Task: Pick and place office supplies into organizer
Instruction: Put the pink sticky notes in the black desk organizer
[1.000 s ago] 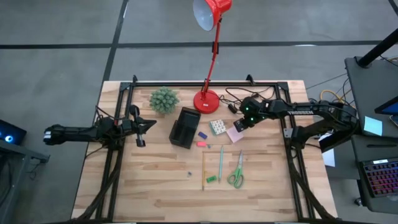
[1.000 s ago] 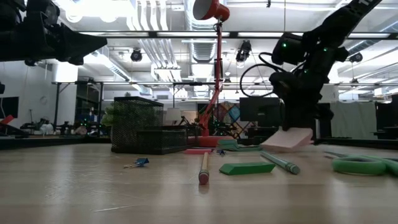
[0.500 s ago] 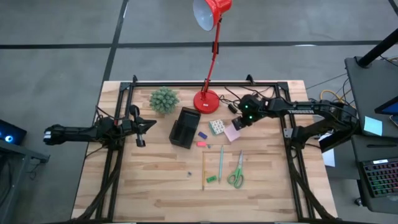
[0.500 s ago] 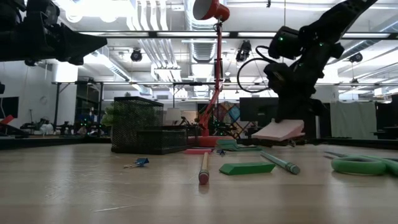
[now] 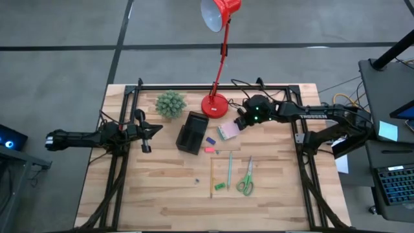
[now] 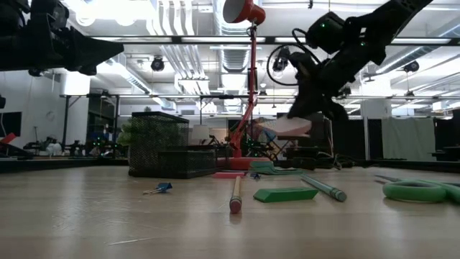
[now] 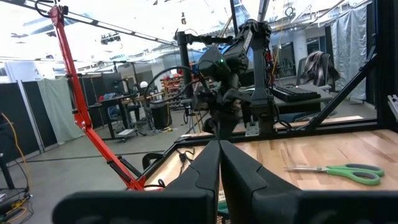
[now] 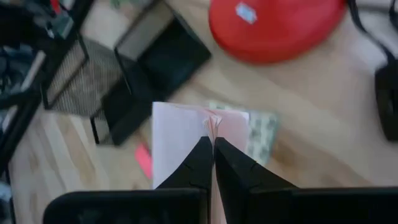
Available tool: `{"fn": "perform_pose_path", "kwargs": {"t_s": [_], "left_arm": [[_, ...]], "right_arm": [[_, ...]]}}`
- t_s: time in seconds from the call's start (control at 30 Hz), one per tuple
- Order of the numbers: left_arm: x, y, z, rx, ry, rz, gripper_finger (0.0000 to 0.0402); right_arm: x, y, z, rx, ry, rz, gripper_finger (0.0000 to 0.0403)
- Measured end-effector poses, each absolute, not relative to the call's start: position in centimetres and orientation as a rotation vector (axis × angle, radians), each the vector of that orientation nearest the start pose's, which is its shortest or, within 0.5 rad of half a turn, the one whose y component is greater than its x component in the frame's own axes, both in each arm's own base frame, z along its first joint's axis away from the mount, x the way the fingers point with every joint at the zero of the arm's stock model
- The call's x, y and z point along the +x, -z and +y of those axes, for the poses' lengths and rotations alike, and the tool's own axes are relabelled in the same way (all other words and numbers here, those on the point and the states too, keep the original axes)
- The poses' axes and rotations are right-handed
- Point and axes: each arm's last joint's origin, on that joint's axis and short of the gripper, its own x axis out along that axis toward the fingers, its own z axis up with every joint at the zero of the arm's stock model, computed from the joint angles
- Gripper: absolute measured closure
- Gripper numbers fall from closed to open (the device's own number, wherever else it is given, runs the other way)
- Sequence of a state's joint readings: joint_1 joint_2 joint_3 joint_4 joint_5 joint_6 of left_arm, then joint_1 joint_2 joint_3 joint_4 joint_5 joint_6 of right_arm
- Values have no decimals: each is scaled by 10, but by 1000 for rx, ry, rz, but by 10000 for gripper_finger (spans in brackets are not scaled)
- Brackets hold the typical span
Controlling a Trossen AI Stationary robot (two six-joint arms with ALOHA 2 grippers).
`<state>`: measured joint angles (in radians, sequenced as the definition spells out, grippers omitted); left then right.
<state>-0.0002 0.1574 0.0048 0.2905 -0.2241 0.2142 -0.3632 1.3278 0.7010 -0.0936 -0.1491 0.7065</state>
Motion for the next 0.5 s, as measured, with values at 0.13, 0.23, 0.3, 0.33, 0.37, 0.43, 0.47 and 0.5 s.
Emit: {"fn": "perform_pose_path", "kwargs": {"t_s": [0.13,0.23,0.3,0.33,0.37,0.43,0.47,0.5], "left_arm": [[106,-180,6,196,-235,-115,402],[106,-180,6,196,-234,-114,402],[106,-180,6,196,-234,-113,402],[106,-180,6,196,-234,-114,402],[106,-180,6,196,-234,-115,402],[106,-180,6,196,-234,-114,402],[106,-180,6,196,-234,-115,402],[106,-180,6,196,-234,-114,402]], "right_arm": [[257,-206,-88,807,444,498,395],[264,-211,-86,770,445,414,395],[268,-213,-85,741,455,374,395],[270,-213,-84,729,464,353,395],[272,-213,-84,718,471,330,395],[275,-212,-85,704,486,306,395],[278,-210,-85,699,492,290,395],[281,-209,-85,697,492,277,395]]}}
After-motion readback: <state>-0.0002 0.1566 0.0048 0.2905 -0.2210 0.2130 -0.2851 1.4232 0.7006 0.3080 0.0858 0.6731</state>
